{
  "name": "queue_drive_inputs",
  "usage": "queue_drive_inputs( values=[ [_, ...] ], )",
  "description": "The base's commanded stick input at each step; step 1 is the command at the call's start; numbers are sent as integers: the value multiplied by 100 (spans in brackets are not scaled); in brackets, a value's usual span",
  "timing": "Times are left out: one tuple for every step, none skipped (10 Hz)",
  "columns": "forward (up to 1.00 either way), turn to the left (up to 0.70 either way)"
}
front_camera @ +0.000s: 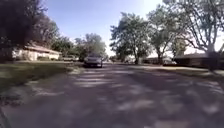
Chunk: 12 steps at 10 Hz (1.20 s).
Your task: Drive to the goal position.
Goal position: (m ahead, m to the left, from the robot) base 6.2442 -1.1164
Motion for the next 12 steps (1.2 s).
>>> queue_drive_inputs(
  values=[
    [100,36],
    [100,33],
    [100,12],
    [100,1],
    [100,0],
    [100,0],
    [100,0],
    [100,0],
    [100,0],
    [100,0],
    [100,0],
    [100,0]
  ],
)
